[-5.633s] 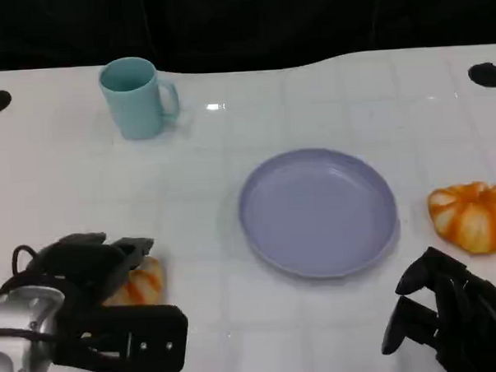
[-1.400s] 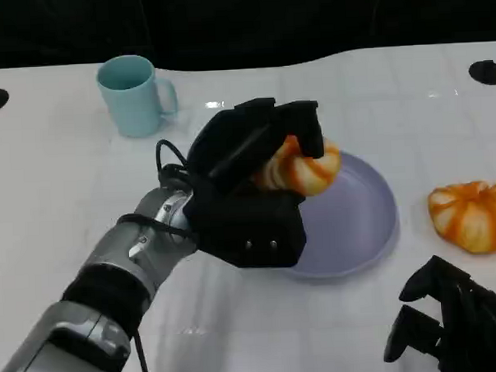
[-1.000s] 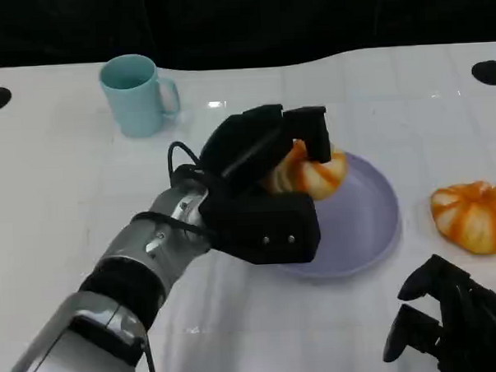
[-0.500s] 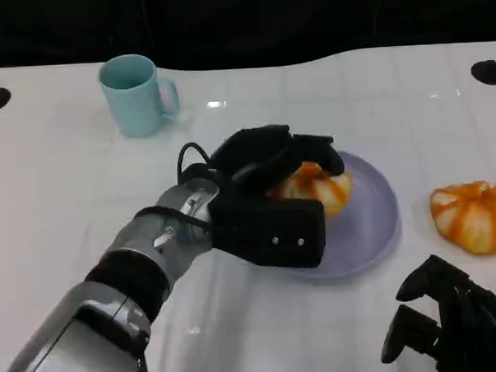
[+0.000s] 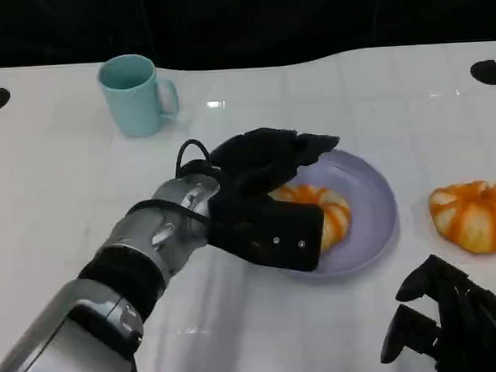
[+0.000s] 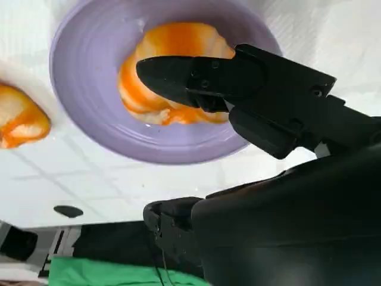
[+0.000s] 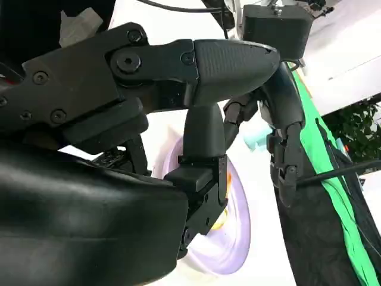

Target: Grasp the bread from the table and place it into the plate.

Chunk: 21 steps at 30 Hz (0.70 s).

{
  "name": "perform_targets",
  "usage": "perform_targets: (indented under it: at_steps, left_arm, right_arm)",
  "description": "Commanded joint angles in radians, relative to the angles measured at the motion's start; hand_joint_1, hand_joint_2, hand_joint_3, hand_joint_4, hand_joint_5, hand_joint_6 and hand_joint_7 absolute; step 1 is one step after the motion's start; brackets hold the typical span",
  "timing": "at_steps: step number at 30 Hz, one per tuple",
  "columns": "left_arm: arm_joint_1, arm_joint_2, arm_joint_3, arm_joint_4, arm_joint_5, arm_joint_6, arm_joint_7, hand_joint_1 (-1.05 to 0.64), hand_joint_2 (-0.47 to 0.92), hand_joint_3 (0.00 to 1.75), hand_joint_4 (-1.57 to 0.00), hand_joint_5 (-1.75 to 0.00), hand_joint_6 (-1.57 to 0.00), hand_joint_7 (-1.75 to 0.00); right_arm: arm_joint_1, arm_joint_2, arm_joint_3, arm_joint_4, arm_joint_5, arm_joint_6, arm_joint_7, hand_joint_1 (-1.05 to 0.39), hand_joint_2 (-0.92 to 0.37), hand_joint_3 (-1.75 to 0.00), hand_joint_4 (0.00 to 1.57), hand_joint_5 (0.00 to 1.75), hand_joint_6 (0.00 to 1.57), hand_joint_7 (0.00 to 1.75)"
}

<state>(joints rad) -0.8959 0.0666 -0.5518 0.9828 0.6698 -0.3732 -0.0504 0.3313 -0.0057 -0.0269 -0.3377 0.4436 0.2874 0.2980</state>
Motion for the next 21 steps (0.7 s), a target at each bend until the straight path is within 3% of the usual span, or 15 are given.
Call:
perform_targets:
  at_steps: [1, 15, 21]
  left_arm:
    - [-0.007, 0.033, 0.012, -0.031, -0.022, -0.007, -0.044, -0.96, 0.92, 0.44, 0.0, 0.0, -0.05, -0.01]
    - [0.096, 0.084, 0.113, -0.135, -0.179, -0.085, -0.126, -0.92, 0.92, 0.39, -0.03, -0.02, -0.06, -0.02]
    - [0.211, 0.075, 0.219, -0.236, -0.365, -0.133, -0.191, -0.86, 0.92, 0.33, -0.13, -0.08, -0.11, -0.04]
  right_arm:
    - [0.005, -0.008, -0.004, -0.005, 0.002, -0.011, -0.001, -0.53, -0.92, -0.41, 0.63, 1.75, 0.44, 1.65]
    - [0.005, -0.012, -0.007, -0.007, 0.008, -0.004, 0.003, -0.52, -0.92, -0.43, 0.63, 1.75, 0.44, 1.64]
    - [0.009, -0.011, -0.003, -0.016, 0.003, -0.004, -0.002, -0.52, -0.92, -0.42, 0.63, 1.75, 0.44, 1.65]
